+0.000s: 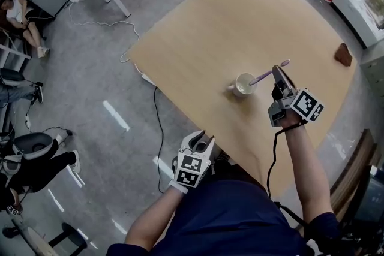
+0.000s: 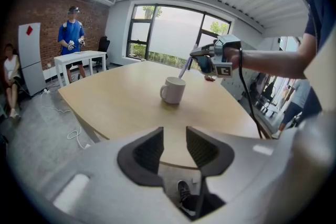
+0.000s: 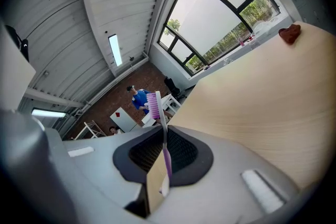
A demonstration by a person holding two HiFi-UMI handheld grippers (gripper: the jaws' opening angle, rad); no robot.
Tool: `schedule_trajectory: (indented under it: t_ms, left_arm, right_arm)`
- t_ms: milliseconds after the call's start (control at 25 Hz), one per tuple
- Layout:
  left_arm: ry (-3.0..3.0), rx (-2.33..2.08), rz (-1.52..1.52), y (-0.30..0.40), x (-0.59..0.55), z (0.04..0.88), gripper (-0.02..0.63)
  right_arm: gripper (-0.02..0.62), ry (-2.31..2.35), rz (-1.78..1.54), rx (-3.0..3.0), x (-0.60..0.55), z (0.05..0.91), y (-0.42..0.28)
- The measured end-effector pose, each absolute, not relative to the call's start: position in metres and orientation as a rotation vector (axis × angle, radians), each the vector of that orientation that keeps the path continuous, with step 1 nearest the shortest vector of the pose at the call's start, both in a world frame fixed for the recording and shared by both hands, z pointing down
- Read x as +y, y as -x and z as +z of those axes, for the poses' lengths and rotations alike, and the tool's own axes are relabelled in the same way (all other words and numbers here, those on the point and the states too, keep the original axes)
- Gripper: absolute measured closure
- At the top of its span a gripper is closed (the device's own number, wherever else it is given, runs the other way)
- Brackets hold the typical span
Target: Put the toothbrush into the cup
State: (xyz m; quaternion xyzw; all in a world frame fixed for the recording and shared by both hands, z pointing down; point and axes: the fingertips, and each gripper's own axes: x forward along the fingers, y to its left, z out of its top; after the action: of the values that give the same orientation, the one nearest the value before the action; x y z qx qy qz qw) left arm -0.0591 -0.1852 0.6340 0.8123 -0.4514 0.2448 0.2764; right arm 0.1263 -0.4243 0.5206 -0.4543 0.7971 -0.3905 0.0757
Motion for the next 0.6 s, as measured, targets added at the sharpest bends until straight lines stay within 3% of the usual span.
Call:
schedule_trajectory:
  t_ms: [600]
  left_arm:
    - [-2.155,-1.217,0.675,0.069,-0.187,0.641,0.474]
  right_arm:
    - [0.563,1.396,-1.205,2.516,-0.43,0.572,-0.093]
